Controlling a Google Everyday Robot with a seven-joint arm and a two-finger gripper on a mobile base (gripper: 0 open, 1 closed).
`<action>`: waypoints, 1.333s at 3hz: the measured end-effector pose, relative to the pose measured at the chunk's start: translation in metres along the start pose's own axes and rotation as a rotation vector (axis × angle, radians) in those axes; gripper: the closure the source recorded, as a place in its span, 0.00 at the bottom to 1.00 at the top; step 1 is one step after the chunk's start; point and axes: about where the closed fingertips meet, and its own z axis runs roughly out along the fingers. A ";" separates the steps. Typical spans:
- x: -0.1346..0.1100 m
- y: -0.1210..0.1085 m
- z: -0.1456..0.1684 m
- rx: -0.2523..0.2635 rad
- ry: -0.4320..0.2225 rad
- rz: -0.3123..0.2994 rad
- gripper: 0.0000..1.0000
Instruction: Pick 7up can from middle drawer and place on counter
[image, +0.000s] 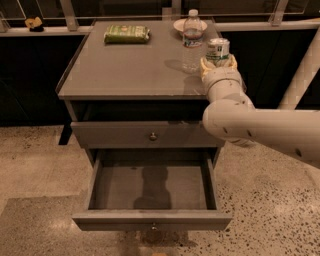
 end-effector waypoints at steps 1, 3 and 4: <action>0.000 0.000 0.000 0.000 0.000 0.000 1.00; -0.010 0.008 0.054 -0.009 -0.072 0.036 1.00; 0.007 0.010 0.075 -0.004 -0.067 0.089 1.00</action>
Offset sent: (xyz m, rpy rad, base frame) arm 0.0521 0.0059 0.0007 0.0179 -0.0598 0.0129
